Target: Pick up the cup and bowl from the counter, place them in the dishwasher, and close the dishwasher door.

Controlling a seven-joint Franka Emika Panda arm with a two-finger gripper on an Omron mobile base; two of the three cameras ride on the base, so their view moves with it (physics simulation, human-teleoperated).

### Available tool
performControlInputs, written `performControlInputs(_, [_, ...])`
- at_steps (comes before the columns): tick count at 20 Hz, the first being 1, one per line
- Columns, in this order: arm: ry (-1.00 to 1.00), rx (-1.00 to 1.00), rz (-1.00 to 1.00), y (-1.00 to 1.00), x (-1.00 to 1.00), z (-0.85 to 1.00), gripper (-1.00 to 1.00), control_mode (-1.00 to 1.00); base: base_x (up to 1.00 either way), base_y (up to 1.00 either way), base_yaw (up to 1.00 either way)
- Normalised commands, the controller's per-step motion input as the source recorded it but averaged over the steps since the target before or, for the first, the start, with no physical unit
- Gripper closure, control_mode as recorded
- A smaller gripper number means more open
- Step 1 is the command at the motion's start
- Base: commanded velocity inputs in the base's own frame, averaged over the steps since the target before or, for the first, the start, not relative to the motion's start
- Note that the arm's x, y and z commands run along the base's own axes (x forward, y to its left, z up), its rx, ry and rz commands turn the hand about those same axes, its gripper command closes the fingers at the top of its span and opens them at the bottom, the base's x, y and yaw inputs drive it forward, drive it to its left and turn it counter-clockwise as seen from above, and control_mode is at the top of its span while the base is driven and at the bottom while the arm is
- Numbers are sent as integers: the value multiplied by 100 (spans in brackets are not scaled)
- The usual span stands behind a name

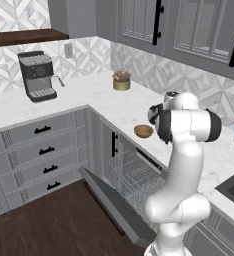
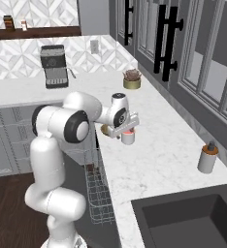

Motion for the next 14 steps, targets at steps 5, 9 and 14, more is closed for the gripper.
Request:
performControlInputs(5, [0,0,-14,10,31,-16,-100,-100,0,0,0])
performControlInputs(9, [0,0,-12,25,11,-11,-100,-100,0,0,0])
performControlInputs(14, [0,0,-9,41,-1,-17,-100,-100,0,0,0])
